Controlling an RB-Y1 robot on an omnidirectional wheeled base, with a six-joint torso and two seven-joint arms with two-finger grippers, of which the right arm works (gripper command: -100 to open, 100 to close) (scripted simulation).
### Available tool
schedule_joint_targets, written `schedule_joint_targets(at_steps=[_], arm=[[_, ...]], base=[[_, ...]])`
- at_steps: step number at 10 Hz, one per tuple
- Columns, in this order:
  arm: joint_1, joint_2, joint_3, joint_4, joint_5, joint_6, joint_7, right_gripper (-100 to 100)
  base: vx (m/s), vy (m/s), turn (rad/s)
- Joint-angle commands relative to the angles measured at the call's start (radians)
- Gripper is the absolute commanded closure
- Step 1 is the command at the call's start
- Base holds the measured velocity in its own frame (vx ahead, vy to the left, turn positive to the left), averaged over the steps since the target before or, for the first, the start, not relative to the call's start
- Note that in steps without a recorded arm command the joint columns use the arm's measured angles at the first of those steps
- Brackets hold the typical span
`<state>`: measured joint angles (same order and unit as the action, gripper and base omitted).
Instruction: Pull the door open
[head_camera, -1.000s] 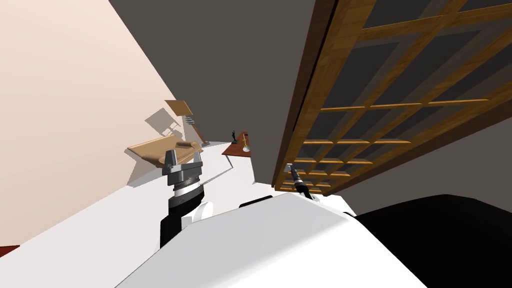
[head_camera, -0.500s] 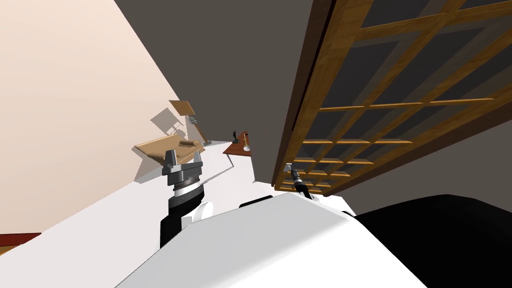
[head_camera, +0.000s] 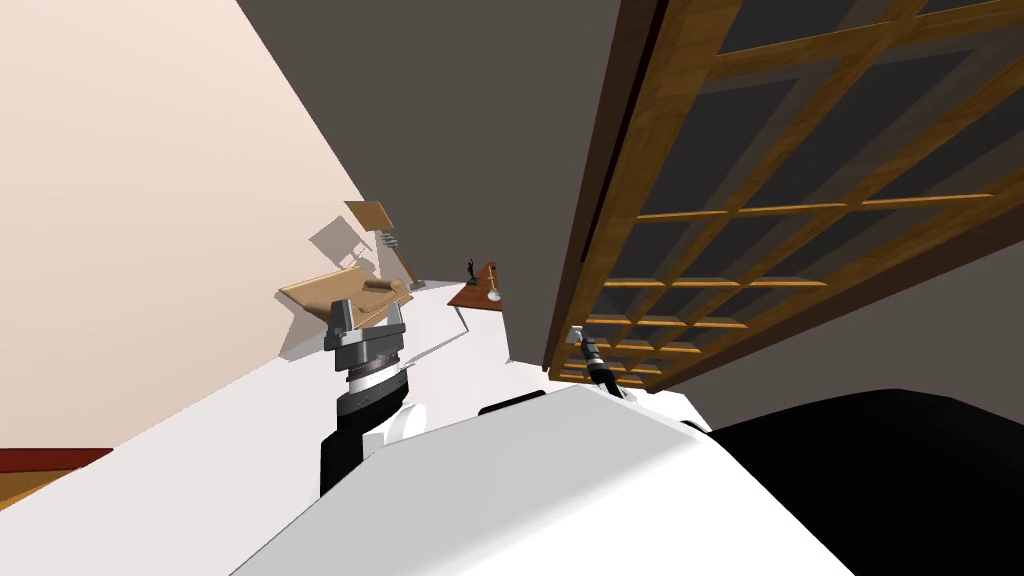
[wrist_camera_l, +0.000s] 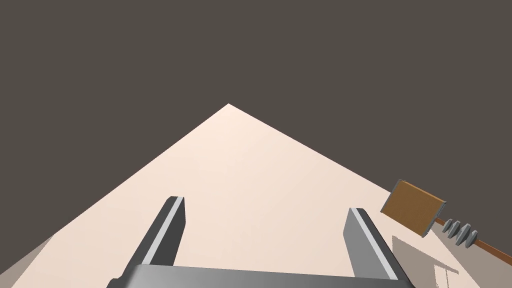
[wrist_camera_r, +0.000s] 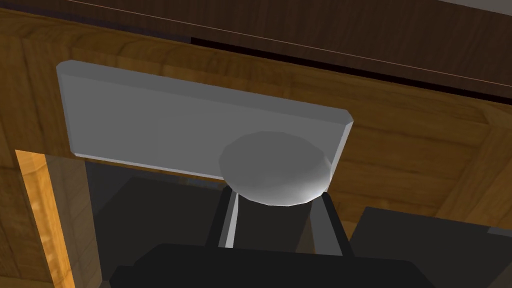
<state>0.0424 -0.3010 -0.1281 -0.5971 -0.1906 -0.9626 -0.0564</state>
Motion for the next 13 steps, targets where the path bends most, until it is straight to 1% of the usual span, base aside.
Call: schedule_joint_targets(at_steps=[1,2,3,4,5,6,8,11,12,13], arm=[[-0.004,0.001,0.007,0.002,-0.005,-0.002,-0.028,100],[-0.007,0.001,0.014,0.001,-0.019,0.001,-0.068,100],[-0.009,0.001,0.022,0.001,-0.032,0.003,-0.093,100],[-0.009,0.001,0.022,0.001,-0.032,0.003,-0.111,100],[-0.012,0.001,0.029,0.000,-0.046,0.006,-0.145,100],[-0.012,0.001,0.026,0.004,-0.053,0.010,-0.156,-100],[-0.016,0.006,0.032,0.001,-0.069,0.012,-0.199,-100],[-0.024,0.018,0.044,-0.004,-0.103,0.018,-0.285,-100],[-0.024,0.018,0.044,-0.004,-0.103,0.018,-0.296,-100],[-0.027,0.023,0.049,-0.007,-0.117,0.020,-0.333,-100]], base=[[-0.037,-0.018,0.034],[-0.045,-0.016,0.041],[-0.059,-0.025,0.072],[-0.056,-0.018,0.021],[-0.055,-0.014,0.050],[-0.051,-0.016,0.030],[-0.045,-0.009,0.018],[-0.063,-0.009,0.036],[-0.045,-0.008,0.009],[-0.047,-0.009,0.026]])
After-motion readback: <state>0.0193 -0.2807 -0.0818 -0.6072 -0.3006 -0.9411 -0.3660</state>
